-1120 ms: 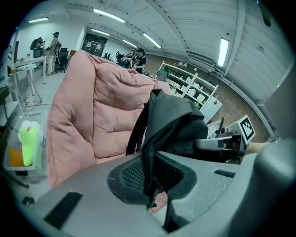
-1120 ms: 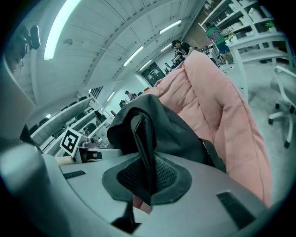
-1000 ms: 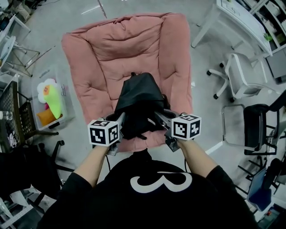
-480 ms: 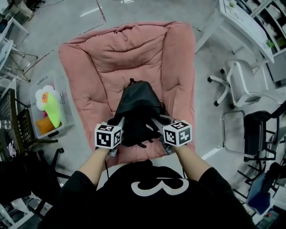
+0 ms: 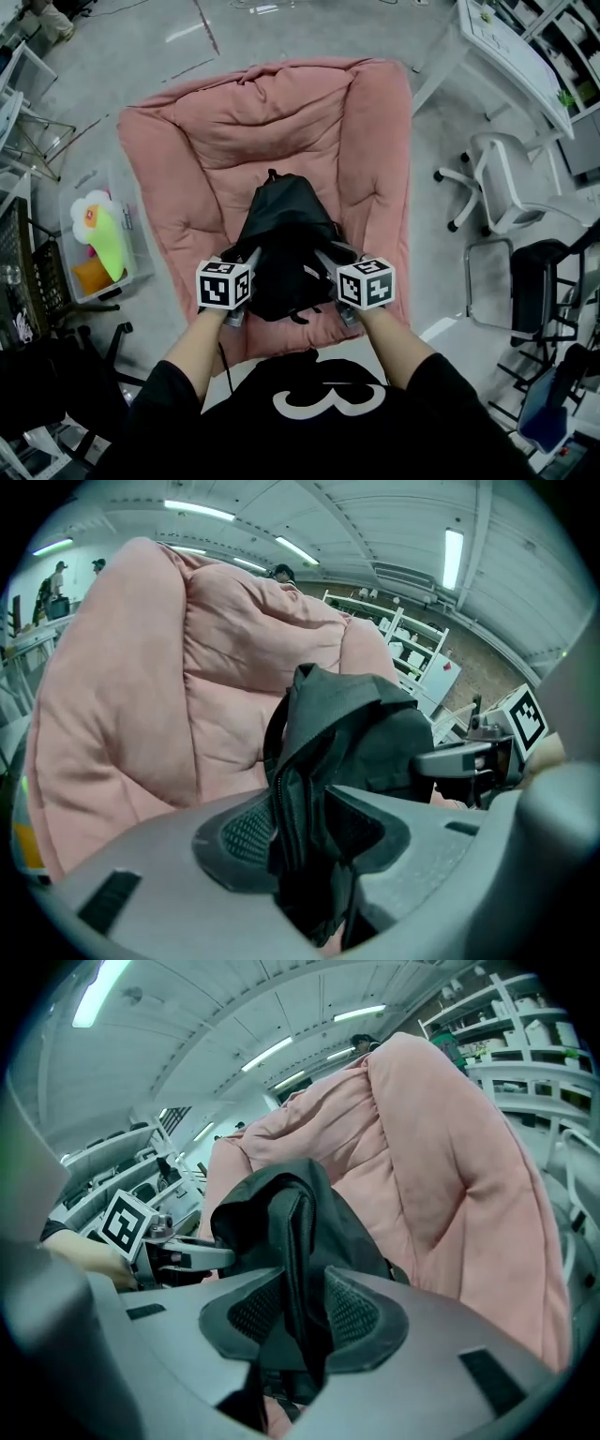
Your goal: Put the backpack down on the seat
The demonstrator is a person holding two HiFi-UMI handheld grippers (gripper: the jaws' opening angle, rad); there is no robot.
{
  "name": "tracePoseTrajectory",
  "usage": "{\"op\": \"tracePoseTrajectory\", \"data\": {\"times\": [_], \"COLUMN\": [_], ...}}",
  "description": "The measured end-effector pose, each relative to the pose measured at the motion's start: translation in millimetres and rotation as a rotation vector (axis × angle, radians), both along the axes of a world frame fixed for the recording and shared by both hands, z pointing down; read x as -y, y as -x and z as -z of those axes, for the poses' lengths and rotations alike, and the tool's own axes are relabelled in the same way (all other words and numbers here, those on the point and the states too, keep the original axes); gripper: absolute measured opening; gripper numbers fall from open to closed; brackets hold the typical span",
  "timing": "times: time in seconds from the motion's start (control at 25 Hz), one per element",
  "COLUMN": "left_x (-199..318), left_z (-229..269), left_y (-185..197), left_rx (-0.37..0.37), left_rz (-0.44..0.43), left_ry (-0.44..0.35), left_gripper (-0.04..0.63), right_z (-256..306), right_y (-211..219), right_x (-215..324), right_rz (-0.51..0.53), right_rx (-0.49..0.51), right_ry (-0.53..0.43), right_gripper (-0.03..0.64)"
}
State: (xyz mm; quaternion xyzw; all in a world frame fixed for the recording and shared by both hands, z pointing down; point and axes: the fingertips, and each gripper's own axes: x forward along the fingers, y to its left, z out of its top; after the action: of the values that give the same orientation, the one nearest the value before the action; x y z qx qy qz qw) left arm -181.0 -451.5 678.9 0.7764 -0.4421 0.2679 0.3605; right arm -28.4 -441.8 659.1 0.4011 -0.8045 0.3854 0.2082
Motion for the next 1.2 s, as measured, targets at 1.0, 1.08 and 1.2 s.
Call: {"op": "tracePoseTrajectory", "data": {"times": [1.0,1.08,1.2], "left_x": [-61,-72,-87], "left_z": [89,115,155], "left_y": [-12,-27,-48], "left_rx": [-0.155,-0.198,-0.261], "left_rz": [0.076,0.059,0.044], "left_ry": [-0.050,-0.065,-0.107], "left_gripper": [0.288,0.267,0.157], "right_z": [106,131,164], "right_y": [-44,-41,-40], "right_x": [-44,-51,-63], "right_rz": [0.095,0.133,0.180], "right_rx": [0.087,0.120,0.166], "right_ry": [-0.159,-0.193,-0.233], "right_gripper": [0.209,0.143,0.051]}}
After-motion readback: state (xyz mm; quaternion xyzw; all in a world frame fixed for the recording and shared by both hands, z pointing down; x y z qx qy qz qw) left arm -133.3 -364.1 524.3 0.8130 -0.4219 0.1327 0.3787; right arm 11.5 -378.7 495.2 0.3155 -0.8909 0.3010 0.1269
